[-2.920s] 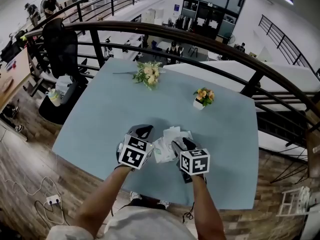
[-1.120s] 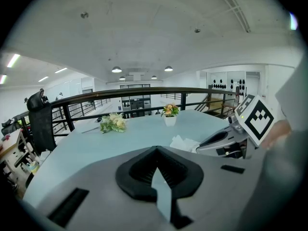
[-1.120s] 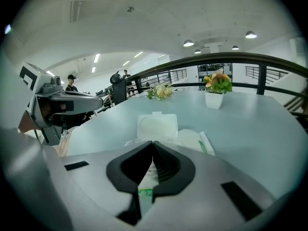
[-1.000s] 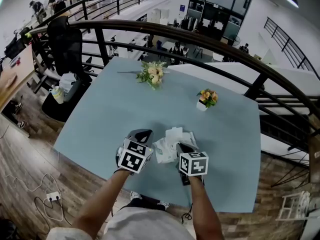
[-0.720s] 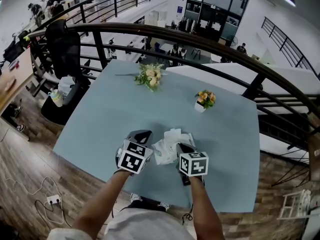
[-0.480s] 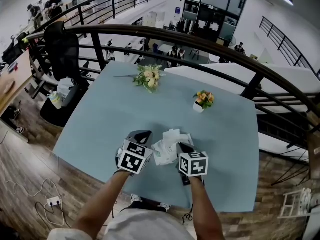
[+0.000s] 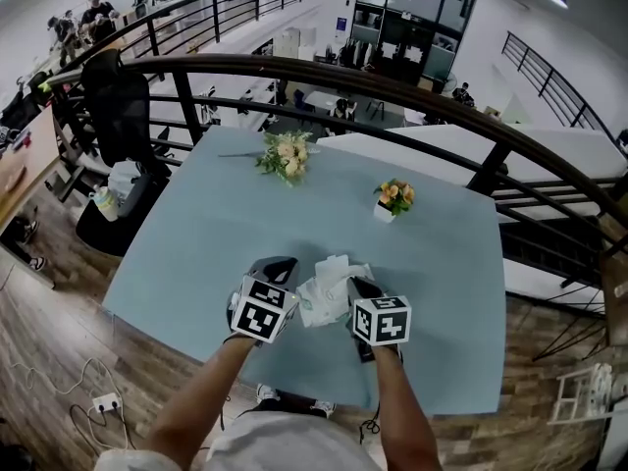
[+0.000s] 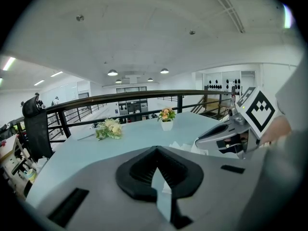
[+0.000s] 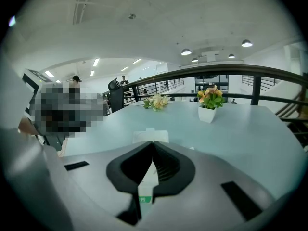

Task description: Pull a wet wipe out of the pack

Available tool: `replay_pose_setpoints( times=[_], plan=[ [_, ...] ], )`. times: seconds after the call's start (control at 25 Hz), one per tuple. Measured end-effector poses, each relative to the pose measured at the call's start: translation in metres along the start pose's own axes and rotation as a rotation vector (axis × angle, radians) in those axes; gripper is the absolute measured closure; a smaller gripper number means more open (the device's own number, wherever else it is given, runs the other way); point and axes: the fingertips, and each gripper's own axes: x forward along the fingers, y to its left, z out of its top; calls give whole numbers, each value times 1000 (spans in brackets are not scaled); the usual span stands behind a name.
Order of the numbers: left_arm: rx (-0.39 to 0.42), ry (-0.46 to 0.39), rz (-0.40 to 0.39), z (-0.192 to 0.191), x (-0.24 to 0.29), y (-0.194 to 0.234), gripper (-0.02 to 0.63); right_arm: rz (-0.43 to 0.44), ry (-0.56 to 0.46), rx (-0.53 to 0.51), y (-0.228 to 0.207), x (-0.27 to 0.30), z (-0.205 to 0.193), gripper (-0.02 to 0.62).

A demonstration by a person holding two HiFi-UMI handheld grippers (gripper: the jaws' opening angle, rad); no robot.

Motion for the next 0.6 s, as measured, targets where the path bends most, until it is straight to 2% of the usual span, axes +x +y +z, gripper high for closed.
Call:
replay_pose_setpoints(
  times=[0.6],
  plan=[
    [19,-27,-24,14,4,-9,612,-25,-72,30,-10,-18,24,588]
  ],
)
